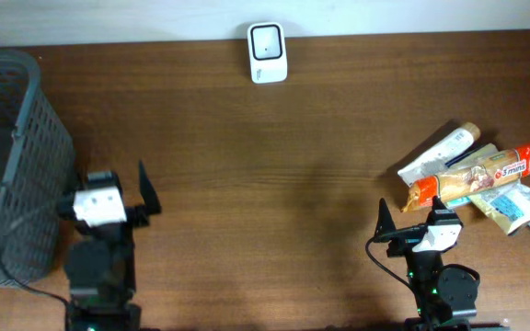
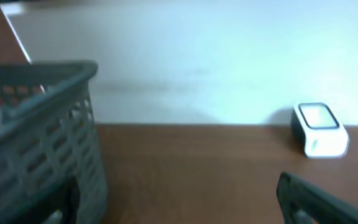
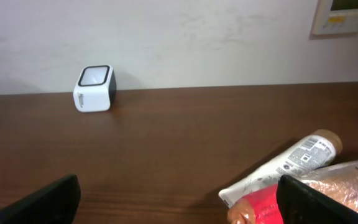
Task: Scan the item barcode
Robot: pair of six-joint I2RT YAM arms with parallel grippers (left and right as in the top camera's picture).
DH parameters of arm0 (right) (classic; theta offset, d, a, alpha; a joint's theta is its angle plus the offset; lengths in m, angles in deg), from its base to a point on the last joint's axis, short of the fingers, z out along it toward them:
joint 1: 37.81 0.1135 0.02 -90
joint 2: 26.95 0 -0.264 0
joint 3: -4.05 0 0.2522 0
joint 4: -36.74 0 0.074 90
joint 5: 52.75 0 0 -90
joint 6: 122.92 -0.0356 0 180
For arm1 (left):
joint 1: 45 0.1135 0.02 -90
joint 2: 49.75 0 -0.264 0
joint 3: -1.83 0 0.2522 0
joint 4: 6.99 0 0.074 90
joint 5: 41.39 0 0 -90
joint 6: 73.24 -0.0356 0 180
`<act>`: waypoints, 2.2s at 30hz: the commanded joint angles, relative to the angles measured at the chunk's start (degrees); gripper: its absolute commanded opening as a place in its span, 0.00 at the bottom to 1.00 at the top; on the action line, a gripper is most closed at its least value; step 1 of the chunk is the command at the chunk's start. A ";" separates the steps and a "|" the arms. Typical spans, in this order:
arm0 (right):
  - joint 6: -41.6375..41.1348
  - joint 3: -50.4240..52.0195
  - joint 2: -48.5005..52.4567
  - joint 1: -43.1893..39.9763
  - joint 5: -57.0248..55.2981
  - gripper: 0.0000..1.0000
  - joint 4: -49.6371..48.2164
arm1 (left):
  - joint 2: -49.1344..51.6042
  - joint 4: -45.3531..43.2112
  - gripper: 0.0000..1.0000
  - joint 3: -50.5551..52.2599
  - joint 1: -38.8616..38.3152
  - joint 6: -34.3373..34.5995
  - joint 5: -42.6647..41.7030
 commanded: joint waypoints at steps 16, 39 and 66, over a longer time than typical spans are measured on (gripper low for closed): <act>0.42 0.46 -0.44 -0.37 0.09 0.99 0.09 | -28.33 8.72 0.99 21.68 -0.02 -8.92 -2.05; 0.42 0.46 -0.44 -0.37 0.09 0.99 0.09 | -28.28 8.72 0.99 21.64 -0.04 -8.87 -2.36; 0.42 0.46 -0.44 -0.37 0.09 0.99 0.09 | -28.28 8.74 0.99 21.64 -0.04 -8.87 -2.36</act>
